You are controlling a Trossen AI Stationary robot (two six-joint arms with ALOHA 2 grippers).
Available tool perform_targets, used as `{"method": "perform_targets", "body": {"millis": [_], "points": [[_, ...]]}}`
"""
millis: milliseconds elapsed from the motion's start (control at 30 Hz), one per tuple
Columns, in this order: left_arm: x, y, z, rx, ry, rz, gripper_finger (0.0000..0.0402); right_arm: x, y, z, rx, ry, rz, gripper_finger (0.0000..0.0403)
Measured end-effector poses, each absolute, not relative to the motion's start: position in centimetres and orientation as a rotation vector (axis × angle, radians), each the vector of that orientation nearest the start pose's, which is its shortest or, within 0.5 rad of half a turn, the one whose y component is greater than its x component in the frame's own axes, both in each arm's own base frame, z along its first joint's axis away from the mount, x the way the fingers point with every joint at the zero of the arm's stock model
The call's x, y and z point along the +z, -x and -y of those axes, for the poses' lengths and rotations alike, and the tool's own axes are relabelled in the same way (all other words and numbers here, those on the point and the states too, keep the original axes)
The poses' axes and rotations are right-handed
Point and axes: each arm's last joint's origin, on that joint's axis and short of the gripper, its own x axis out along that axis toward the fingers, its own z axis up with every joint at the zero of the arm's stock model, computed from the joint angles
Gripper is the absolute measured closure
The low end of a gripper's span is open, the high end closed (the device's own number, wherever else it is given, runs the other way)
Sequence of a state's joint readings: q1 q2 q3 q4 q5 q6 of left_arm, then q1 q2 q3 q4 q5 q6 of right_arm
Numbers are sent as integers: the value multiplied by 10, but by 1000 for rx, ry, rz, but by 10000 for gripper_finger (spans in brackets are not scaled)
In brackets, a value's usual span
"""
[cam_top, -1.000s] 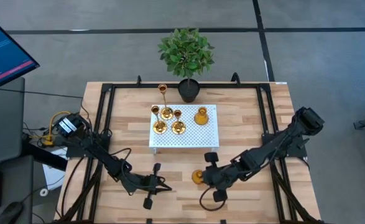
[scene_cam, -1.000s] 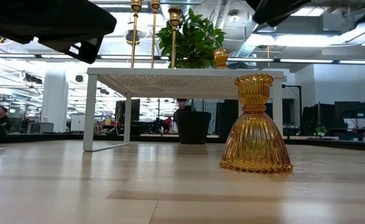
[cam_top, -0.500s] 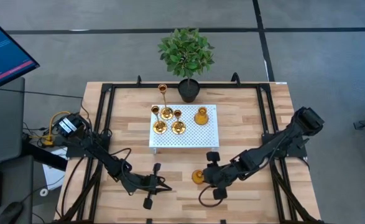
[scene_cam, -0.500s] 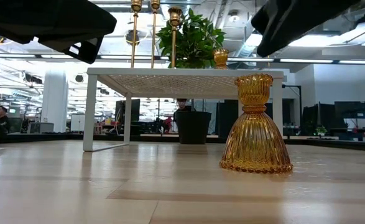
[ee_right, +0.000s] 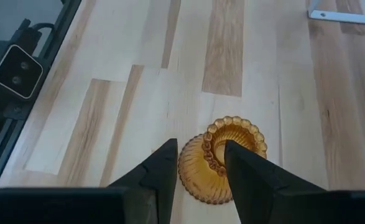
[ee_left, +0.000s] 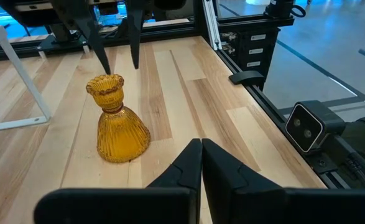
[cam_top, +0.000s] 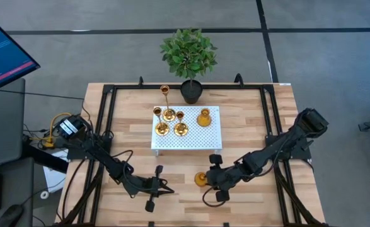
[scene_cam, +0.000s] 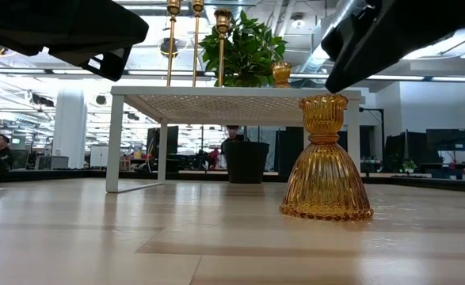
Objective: Pick & Place candle stick holders
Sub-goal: Put the brown candle holder on the shelf
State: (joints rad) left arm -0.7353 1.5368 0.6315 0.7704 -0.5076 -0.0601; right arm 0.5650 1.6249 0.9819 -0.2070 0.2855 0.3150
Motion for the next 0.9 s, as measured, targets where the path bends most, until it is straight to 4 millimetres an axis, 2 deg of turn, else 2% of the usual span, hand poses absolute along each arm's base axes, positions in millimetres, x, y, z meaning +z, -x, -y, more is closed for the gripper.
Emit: {"method": "perform_targets", "body": {"millis": [333,633,767,900], "points": [[199,-233,192,-224,-19,-117,389,195,-284,-166,125,49,-804,279],[199,-233,192,-224,-19,-117,389,167,-303,-170,172,27,-866,279],[199,-233,192,-224,-19,-117,389,168,-309,-173,174,26,-867,284],[199,-233,192,-224,-19,-117,389,172,-309,-169,173,20,-884,309]]}}
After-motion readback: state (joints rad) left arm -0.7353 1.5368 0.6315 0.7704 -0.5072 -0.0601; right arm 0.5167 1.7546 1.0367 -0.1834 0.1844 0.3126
